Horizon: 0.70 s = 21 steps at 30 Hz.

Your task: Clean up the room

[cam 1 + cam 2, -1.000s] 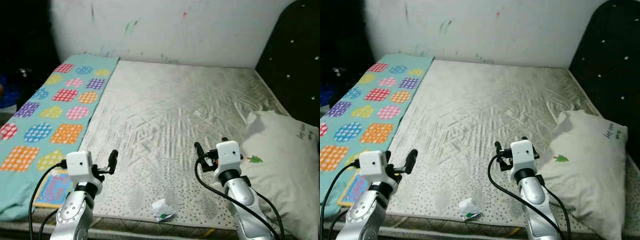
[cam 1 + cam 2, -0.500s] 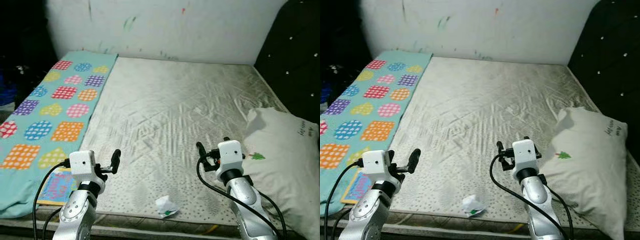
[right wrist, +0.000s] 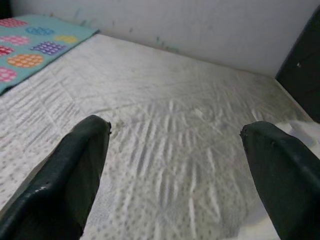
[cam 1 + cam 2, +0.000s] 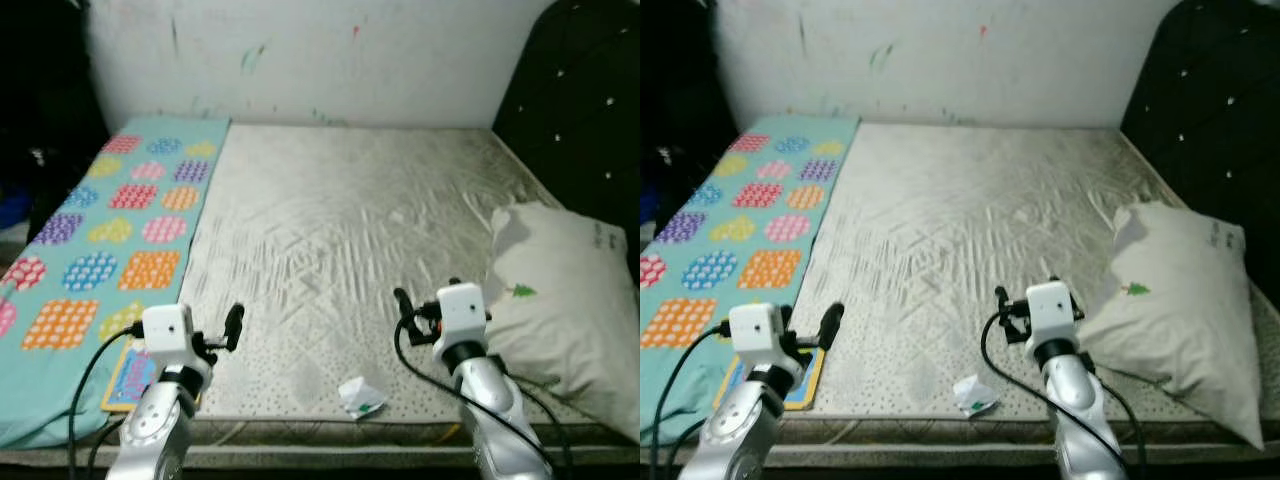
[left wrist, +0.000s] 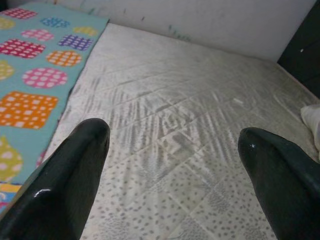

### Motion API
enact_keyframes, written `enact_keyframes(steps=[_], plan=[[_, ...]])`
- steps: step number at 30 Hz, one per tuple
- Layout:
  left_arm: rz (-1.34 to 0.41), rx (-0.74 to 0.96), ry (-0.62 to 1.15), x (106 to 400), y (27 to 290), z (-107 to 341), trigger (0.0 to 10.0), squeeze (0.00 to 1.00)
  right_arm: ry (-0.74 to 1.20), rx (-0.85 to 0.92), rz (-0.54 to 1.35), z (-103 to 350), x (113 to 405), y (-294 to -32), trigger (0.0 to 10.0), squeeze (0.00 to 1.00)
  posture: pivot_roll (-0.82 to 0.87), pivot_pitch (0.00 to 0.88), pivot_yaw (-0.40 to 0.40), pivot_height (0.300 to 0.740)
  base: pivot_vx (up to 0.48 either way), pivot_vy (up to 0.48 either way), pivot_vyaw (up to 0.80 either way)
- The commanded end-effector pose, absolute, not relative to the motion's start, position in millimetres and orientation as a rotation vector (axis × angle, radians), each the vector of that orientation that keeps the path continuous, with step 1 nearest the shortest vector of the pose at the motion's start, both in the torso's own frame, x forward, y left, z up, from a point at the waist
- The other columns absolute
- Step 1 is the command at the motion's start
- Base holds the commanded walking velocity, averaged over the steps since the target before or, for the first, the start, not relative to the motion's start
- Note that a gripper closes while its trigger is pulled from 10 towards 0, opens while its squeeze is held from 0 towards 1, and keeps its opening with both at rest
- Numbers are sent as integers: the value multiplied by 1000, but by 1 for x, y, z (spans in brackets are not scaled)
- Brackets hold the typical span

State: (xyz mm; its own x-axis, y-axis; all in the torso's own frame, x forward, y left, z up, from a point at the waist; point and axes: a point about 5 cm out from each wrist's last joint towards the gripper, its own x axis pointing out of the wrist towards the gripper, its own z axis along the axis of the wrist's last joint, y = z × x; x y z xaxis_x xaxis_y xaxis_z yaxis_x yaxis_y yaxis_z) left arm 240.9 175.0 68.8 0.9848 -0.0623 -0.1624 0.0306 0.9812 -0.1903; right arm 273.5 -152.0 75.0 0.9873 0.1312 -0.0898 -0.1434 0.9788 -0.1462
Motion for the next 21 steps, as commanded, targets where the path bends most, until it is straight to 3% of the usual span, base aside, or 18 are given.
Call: enact_keyframes(steps=[1,21], plan=[[-42,-184,168,242,175,70,10000,0,67,-155,139,80,276,-152,10000,0,-132,0,-29,740,0,0,0],[-42,-191,167,242,175,72,10000,0,80,-142,136,80,277,-153,10000,0,-134,0,-28,740,0,0,0]])
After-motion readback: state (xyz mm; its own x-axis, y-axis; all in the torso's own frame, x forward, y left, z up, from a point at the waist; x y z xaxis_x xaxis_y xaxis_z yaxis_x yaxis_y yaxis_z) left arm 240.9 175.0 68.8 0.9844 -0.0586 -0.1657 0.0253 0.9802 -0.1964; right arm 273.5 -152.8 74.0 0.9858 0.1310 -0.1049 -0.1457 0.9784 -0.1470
